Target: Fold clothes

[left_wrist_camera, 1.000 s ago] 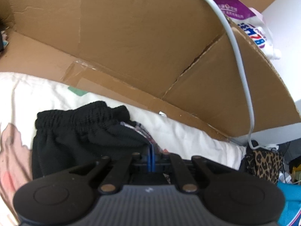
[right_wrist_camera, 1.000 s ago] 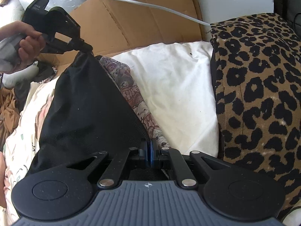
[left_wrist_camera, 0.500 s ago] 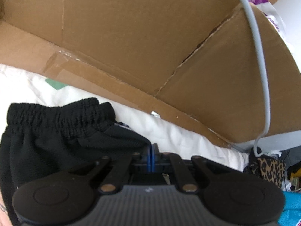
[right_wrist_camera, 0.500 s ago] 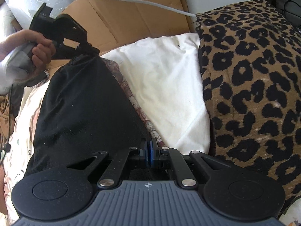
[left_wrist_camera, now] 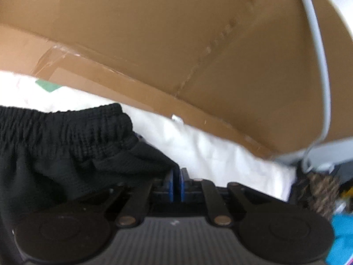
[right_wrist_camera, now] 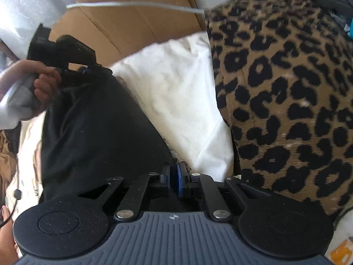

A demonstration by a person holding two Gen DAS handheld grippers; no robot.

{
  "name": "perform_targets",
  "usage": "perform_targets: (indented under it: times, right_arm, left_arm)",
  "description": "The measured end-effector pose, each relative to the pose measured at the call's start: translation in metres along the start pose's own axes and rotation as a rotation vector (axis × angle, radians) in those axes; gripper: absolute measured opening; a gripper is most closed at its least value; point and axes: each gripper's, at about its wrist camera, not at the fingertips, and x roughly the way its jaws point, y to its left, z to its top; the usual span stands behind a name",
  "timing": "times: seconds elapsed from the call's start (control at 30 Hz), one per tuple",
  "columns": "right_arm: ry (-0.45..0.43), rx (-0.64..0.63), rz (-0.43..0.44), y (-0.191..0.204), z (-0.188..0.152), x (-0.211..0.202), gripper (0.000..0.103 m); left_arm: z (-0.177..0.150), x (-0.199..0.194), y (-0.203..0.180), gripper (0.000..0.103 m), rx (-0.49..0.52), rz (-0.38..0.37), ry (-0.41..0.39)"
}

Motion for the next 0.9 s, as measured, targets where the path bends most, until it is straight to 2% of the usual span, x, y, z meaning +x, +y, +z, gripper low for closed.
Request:
perform_targets:
  times: [0.03,0.07,0.13,0.2,0.3,0.47,0.57,0.63,0.7,0.8,0.9]
  right_arm:
    - [-0.015,-0.003,0.000,0.000,-0.001,-0.006,0.032]
    - [-0.029,0.000,0.001,-0.001,-0.003,-0.012,0.035]
    - [-0.056,0.009,0.003,-0.002,-0.004,-0.023,0.035]
    - [-0.073,0.022,0.011,-0.002,-0.006,-0.028,0.035]
    - [-0.094,0.016,0.021,0.000,-0.009,-0.031,0.035]
    - [-0.085,0.003,0.034,0.008,-0.009,-0.028,0.035]
    - [-0.080,-0.012,0.044,0.011,-0.010,-0.027,0.035]
    - [-0.060,-0.015,0.046,0.011,-0.011,-0.022,0.035]
    - [-0.037,-0.023,0.033,0.009,-0.013,-0.017,0.034]
    - [-0.009,-0.032,0.013,0.004,-0.016,-0.015,0.035]
    - [0.016,-0.032,-0.006,-0.003,-0.017,-0.015,0.034]
  left_arm:
    - [0.002,-0.003,0.001,0.019,0.008,-0.004,0.000]
    - [0.006,-0.012,0.001,0.024,0.024,-0.010,-0.001]
    - [0.014,-0.031,0.002,0.047,0.058,-0.003,-0.017]
    - [0.022,-0.050,0.004,0.054,0.092,0.011,-0.038]
    - [0.034,-0.076,0.007,0.054,0.136,0.033,-0.064]
    - [0.041,-0.082,0.023,0.051,0.142,0.088,-0.064]
    - [0.036,-0.064,0.028,0.039,0.202,0.120,-0.011]
    - [0.032,-0.050,0.030,0.026,0.248,0.143,0.031]
    - [0.028,-0.036,0.034,0.023,0.279,0.162,0.060]
    - [0.028,-0.019,0.040,0.022,0.260,0.146,0.020]
    - [0.030,-0.009,0.038,0.022,0.282,0.139,-0.019]
